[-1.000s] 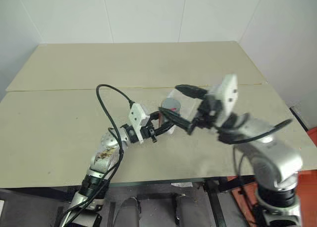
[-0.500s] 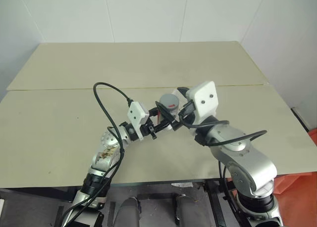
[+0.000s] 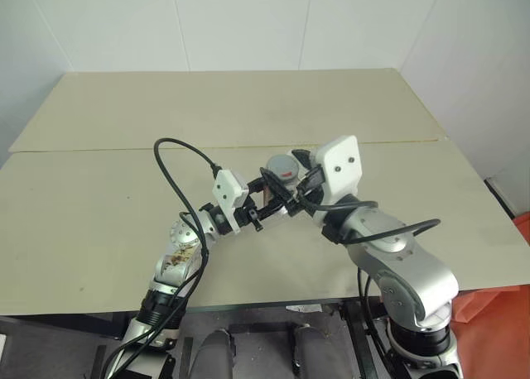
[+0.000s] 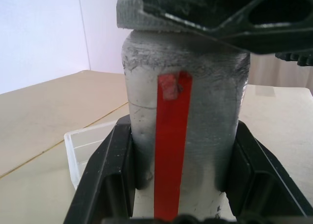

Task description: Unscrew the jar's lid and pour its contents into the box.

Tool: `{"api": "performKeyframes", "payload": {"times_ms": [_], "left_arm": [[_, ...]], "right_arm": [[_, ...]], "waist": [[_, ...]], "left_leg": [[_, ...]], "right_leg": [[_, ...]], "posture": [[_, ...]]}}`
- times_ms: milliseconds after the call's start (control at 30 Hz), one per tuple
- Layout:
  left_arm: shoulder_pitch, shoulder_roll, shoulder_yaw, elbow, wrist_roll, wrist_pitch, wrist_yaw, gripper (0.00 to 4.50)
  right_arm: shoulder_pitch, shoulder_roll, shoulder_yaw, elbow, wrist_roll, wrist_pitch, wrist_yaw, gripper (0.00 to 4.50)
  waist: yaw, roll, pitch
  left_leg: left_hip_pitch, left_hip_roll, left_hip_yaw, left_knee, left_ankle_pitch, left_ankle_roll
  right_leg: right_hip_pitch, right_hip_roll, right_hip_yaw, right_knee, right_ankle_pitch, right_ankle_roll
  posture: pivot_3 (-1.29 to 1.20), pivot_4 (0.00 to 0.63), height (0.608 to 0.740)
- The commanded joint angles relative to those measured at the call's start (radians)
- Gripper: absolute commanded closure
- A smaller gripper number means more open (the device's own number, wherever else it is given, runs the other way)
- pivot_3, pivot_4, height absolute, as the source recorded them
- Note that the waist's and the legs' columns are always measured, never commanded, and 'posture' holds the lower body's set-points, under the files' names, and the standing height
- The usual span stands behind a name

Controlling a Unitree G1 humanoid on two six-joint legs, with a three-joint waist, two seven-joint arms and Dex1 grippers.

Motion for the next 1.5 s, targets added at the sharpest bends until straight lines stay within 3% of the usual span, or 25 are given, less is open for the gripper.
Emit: {"api": "performKeyframes", "payload": {"times_ms": [33, 267, 500, 600, 700, 967, 1200, 1333, 1367, 1467, 1500], "left_arm": [[-0.004, -0.003, 0.012, -0.024, -0.006, -0.025, -0.001, 2.53], [0.004, -0.002, 0.015, -0.033, -0.035, -0.023, -0.029, 2.53], [0.033, 0.017, 0.002, -0.074, -0.095, -0.001, -0.121, 2.53], [0.036, 0.022, -0.008, -0.08, -0.106, -0.002, -0.156, 2.53], [0.032, 0.024, -0.015, -0.095, -0.114, 0.002, -0.174, 2.53], [0.036, 0.018, -0.028, -0.106, -0.113, 0.003, -0.177, 2.53], [0.041, 0.015, -0.035, -0.116, -0.109, 0.007, -0.164, 2.53], [0.052, 0.019, -0.031, -0.125, -0.108, 0.009, -0.15, 2.53], [0.054, 0.019, -0.031, -0.127, -0.106, 0.009, -0.145, 2.53], [0.062, 0.017, -0.028, -0.131, -0.096, 0.009, -0.124, 2.53], [0.065, 0.016, -0.025, -0.13, -0.094, 0.009, -0.117, 2.53]], "right_arm": [[0.001, 0.003, -0.024, -0.026, 0.006, 0.002, 0.002, 1.74], [-0.006, -0.055, -0.043, -0.003, 0.03, -0.054, 0.091, 1.74], [-0.087, -0.246, -0.217, 0.17, 0.313, -0.149, 0.543, 1.74], [-0.174, -0.317, -0.227, 0.319, 0.423, -0.196, 0.827, 1.74], [-0.294, -0.378, -0.134, 0.499, 0.365, -0.287, 1.066, 1.74], [-0.543, -0.355, -0.025, 0.918, 0.313, -0.423, 1.452, 1.74], [-0.637, -0.37, 0.064, 1.077, 0.358, -0.54, 1.481, 1.74], [-0.654, -0.367, 0.077, 1.132, 0.305, -0.616, 1.481, 1.74], [-0.656, -0.366, 0.073, 1.138, 0.298, -0.618, 1.481, 1.03], [-0.647, -0.354, 0.015, 1.125, 0.291, -0.615, 1.457, 0.1], [-0.633, -0.363, -0.011, 1.088, 0.289, -0.623, 1.423, 0.04]], "waist": [[0.0, 0.0, 0.0], [-0.001, 0.0, 0.0], [-0.001, 0.0, 0.0], [-0.005, 0.0, 0.0], [-0.007, 0.0, 0.0], [-0.004, 0.001, 0.0], [-0.002, 0.001, 0.0], [-0.002, 0.001, 0.001], [-0.003, 0.001, 0.001], [-0.002, 0.001, 0.001], [-0.002, 0.001, 0.001]], "left_leg": [[0.0, 0.0, 0.0, 0.0, 0.0, 0.0], [0.0, 0.0, 0.0, 0.0, 0.0, 0.0], [0.0, 0.0, 0.0, 0.0, 0.0, 0.0], [0.001, 0.0, 0.0, 0.0, 0.0, 0.0], [0.001, 0.0, 0.0, 0.0, 0.0, 0.0], [0.001, 0.001, 0.0, 0.0, 0.0, 0.0], [0.0, 0.001, 0.0, 0.0, 0.0, 0.0], [0.0, 0.0, 0.0, 0.0, 0.0, 0.0], [0.001, 0.001, 0.0, 0.0, 0.0, 0.0], [0.001, 0.001, 0.0, 0.0, 0.0, 0.0], [0.001, 0.001, 0.0, 0.0, 0.0, 0.0]], "right_leg": [[0.0, 0.0, 0.0, 0.0, 0.0, 0.0], [0.0, 0.0, 0.0, 0.0, -0.001, -0.001], [0.001, 0.0, 0.0, -0.001, -0.001, -0.002], [0.001, 0.0, 0.0, 0.0, -0.002, -0.003], [0.001, 0.001, 0.0, 0.0, -0.002, -0.003], [0.001, 0.002, 0.0, 0.0, 0.0, 0.001], [0.0, 0.001, 0.0, 0.0, 0.0, 0.001], [0.0, 0.001, 0.0, 0.0, 0.001, 0.001], [0.0, 0.001, 0.0, 0.0, 0.001, 0.001], [0.0, 0.001, 0.0, 0.0, 0.001, 0.0], [0.0, 0.001, 0.0, 0.001, 0.001, 0.0]], "posture": [[0.0, 0.15, 0.74], [0.0, 0.15, 0.74], [0.0, 0.15, 0.74], [0.0, 0.15, 0.74], [0.0, 0.15, 0.74], [0.0, 0.15, 0.74], [0.0, 0.15, 0.74], [0.0, 0.15, 0.74], [0.0, 0.15, 0.74], [0.0, 0.15, 0.74], [0.0, 0.15, 0.74]]}}
